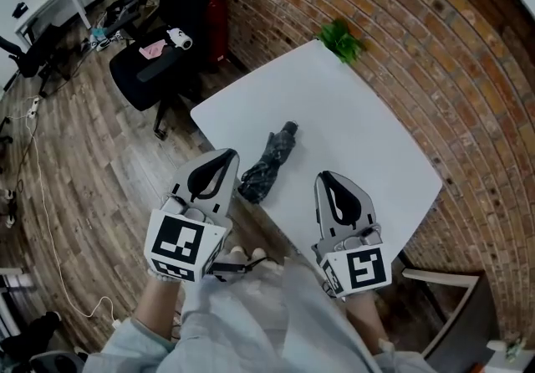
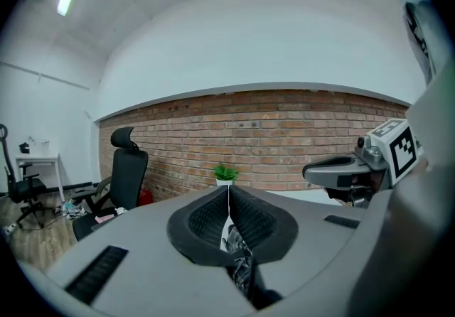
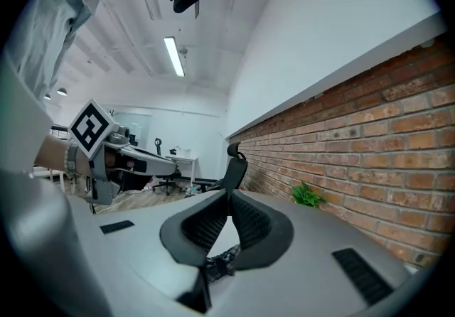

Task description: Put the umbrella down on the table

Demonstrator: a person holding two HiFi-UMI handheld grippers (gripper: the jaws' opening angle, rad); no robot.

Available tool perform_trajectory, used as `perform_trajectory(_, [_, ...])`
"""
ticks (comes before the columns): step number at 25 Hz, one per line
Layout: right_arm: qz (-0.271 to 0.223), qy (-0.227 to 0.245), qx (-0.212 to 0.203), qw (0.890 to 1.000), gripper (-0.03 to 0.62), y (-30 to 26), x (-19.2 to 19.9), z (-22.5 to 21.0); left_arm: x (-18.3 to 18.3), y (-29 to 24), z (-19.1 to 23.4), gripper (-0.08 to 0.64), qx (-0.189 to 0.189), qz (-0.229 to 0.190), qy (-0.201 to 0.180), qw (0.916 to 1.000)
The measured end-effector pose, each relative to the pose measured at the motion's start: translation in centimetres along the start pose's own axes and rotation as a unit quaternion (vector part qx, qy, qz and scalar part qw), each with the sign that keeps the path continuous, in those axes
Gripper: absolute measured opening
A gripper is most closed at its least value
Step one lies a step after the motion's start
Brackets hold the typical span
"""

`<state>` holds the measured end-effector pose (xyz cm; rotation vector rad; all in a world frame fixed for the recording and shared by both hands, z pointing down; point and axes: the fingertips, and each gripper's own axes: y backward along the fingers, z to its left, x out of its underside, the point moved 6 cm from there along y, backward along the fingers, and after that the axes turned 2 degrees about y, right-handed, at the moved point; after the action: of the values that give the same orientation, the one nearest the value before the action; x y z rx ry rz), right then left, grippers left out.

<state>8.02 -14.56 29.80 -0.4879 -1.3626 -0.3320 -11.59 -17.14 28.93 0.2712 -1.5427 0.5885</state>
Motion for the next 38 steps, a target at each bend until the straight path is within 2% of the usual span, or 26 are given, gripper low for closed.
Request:
perform_trajectory(5, [-0.006,0.007,-0.007,1.0,0.049,-0.5,-0.6,0.0,-0.5,1.0,0.5,0.02,-0.016,-0.005,-0.016,0.9997])
perform_trajectory(19, [-0.009,0.022,-0.023,0.999,0.048,-1.6,-0.8,0.5,0.1,0.9,1.4,0.02,-0.034,-0.001,0.009,0.9994])
perform_trajectory(38, [-0.001,0.03,-0.028,0.999,0.048,-1.0,-0.6,1.6,1.0,1.6,1.0,0.018,-0.016,-0.003,0.021,0.9996])
